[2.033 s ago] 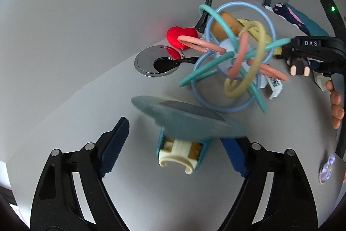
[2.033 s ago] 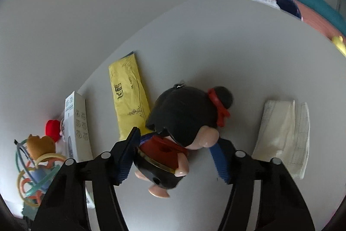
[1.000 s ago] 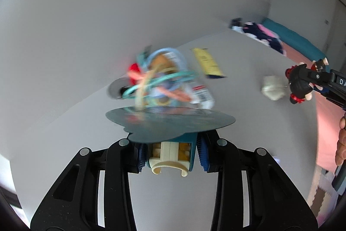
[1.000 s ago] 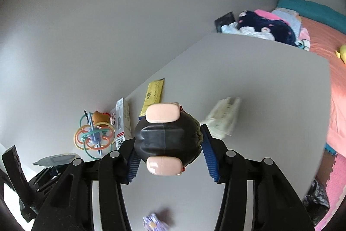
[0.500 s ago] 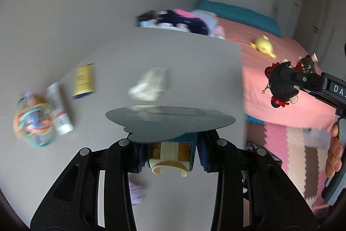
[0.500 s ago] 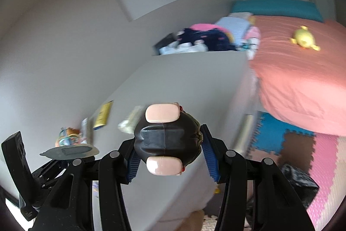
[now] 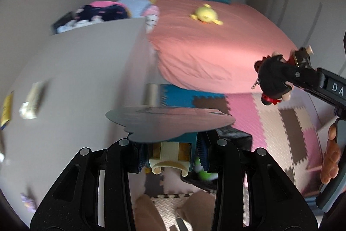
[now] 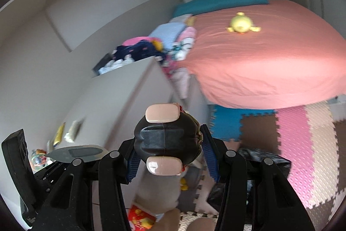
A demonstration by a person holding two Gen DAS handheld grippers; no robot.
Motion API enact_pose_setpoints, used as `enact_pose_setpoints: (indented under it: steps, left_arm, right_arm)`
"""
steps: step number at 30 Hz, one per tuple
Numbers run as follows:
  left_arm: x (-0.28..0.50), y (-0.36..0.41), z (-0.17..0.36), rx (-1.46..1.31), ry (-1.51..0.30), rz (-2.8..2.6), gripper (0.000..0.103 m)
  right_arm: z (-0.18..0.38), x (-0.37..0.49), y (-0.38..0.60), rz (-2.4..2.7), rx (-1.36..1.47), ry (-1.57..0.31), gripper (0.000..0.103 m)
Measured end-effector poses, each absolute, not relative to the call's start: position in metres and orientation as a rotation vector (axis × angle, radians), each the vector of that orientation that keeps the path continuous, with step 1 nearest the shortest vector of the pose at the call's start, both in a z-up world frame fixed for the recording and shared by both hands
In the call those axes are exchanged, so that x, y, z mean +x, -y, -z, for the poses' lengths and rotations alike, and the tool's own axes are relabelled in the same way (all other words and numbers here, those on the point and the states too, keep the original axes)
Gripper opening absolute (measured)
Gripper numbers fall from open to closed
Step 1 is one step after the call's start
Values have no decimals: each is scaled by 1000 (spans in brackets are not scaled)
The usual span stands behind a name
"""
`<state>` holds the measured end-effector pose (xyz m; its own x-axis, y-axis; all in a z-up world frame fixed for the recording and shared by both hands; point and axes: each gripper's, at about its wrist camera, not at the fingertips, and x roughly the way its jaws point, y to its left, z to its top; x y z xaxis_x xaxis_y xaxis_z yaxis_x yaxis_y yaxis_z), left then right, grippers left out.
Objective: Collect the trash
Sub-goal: 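Carry the teether and doll over the black trash bag and open both grippers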
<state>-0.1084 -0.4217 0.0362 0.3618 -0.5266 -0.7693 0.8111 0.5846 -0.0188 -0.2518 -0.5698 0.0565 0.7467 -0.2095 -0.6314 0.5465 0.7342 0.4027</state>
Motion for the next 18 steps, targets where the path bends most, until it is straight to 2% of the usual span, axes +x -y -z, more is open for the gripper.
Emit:
enact_pose_setpoints:
  steps: [15,16,17,18]
  left_arm:
    - [-194,516,38,584,-945,1082,38]
    - [-194,520,40,583,-951,1092,44]
    - [-197,522,42,587,-953,1098,83]
    - [-200,520,41,578,-922,1082,97]
  right_arm:
    - [-2,-325,630,629,727,-680,52]
    - [1,-326,632,641,729,-692,53]
    - [3,-329,635,671,729,-704,59]
    - [5,-332,637,696,739,-699,92]
